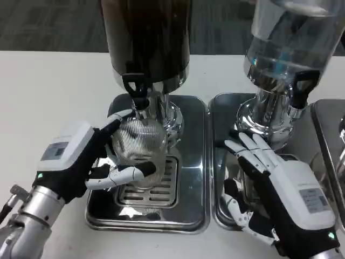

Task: Grasp the cup under the faucet to collect the drink, then remove the cup.

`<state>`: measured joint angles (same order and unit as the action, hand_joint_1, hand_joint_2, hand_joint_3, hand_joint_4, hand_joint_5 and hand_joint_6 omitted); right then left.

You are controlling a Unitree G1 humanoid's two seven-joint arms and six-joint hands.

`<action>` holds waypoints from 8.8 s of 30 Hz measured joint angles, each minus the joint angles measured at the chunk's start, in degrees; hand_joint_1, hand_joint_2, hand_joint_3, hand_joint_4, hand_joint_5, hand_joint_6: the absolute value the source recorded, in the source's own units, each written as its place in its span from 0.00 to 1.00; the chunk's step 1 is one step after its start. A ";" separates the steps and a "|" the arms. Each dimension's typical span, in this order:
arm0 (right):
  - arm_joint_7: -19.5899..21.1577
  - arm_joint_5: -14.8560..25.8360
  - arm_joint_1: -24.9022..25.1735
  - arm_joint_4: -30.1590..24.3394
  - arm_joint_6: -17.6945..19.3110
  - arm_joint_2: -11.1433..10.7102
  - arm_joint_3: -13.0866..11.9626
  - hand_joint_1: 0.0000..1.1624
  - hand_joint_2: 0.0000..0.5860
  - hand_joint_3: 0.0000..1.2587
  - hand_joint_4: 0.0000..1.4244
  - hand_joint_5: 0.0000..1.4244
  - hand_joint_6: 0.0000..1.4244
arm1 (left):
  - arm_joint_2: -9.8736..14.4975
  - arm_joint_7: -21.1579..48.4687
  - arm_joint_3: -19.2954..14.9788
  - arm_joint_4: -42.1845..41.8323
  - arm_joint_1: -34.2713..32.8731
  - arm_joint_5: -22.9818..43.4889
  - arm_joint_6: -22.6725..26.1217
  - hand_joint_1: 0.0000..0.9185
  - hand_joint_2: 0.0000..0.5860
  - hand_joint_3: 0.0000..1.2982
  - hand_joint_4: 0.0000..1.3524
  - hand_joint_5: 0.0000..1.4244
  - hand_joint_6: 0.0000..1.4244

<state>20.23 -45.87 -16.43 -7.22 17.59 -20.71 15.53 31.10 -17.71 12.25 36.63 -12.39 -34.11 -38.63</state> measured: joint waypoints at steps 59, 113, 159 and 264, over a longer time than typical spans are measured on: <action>0.51 -2.34 3.25 2.56 -0.24 4.44 2.98 0.54 0.94 0.17 0.06 0.05 0.19 | 12.42 87.67 -27.54 -1.11 -6.15 74.96 30.92 0.00 0.03 0.20 0.11 0.12 0.10; 3.71 -3.73 2.92 4.19 -0.94 6.96 4.55 0.49 0.98 0.20 0.08 0.06 0.15 | 3.47 100.63 -24.25 7.39 -29.01 62.56 50.51 0.00 0.02 0.15 0.05 0.07 0.05; 3.77 -0.56 3.23 5.08 -1.21 6.59 3.69 0.47 0.99 0.18 0.08 0.05 0.15 | 2.91 89.67 -19.68 -4.04 -20.88 49.33 8.08 0.00 0.04 0.12 0.02 0.03 0.02; -23.77 26.20 20.36 19.11 4.03 13.07 2.30 0.35 0.39 0.00 0.00 0.02 0.09 | 8.21 80.73 -13.59 -9.46 -14.64 49.33 -3.91 0.00 0.08 0.11 0.01 0.03 0.03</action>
<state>-3.54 -19.67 3.93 11.89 21.62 -7.65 17.84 39.30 63.03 -1.34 27.18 -27.03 15.22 -42.54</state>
